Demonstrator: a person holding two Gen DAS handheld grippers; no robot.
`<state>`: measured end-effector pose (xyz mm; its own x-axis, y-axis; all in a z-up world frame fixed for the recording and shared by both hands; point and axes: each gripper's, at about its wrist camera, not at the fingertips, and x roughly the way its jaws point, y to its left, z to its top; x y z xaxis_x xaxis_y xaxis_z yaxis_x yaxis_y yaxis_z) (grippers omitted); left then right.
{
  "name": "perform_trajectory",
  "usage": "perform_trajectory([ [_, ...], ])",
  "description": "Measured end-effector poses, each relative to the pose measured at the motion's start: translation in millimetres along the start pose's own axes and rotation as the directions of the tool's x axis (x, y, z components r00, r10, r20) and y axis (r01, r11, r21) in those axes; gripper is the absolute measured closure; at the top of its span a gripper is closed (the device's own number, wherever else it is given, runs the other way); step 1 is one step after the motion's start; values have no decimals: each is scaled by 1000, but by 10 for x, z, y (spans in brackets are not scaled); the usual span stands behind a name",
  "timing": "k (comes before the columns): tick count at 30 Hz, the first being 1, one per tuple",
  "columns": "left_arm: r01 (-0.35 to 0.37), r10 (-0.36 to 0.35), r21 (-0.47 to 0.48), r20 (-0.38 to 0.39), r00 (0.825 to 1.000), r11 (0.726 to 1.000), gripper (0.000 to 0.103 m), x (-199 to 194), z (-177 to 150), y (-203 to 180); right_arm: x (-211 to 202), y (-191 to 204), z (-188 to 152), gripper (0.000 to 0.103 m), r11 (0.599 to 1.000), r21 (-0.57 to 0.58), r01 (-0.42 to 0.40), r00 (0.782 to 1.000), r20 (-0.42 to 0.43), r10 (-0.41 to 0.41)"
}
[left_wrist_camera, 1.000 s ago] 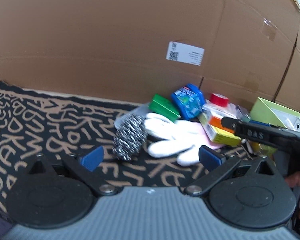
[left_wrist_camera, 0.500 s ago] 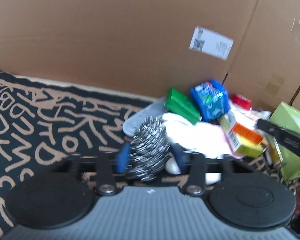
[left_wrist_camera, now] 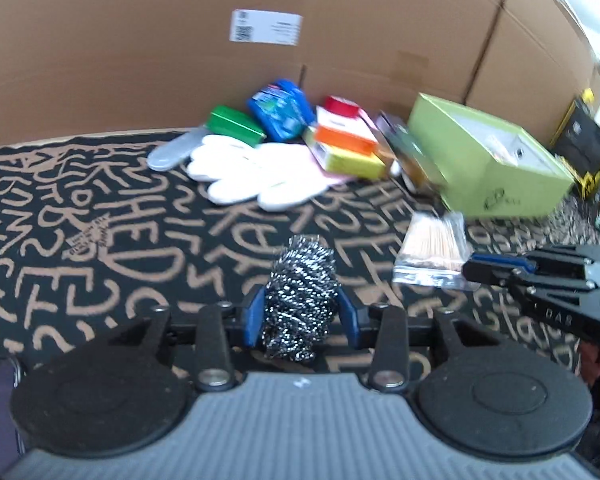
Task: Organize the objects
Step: 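Grasp the steel wool scrubber with the left tool while the right tool grasps the bag of sticks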
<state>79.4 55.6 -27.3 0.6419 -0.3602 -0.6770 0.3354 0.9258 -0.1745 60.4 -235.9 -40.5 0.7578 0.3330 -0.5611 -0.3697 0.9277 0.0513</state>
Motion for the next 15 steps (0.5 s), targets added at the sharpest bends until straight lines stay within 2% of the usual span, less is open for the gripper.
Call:
perform_trajectory([
  [1,-13,13,17,2,1000,1000,56,9,-8,-43,-18,-58,-25,66,1000,30,6,1000,-14,-6],
  [2,-28,28,33,8,1000,999,53,23,-5,-79,-30,-102,-44,41,998,66,2,1000,-15,-1],
  [4,-50,49,40,14,999,998,47,54,15,-127,-48,-133,-71,26,993,116,-12,1000,11,11],
  [8,-44,44,49,1,999,998,53,103,32,-182,48,-30,-24,26,994,102,34,999,25,-37],
  [12,-67,67,71,-1,998,995,53,92,24,-205,258,4,36,27,990,136,25,1000,9,-27],
  [15,-66,68,71,-14,998,995,53,100,29,-187,373,86,81,28,991,109,73,997,-2,-74],
])
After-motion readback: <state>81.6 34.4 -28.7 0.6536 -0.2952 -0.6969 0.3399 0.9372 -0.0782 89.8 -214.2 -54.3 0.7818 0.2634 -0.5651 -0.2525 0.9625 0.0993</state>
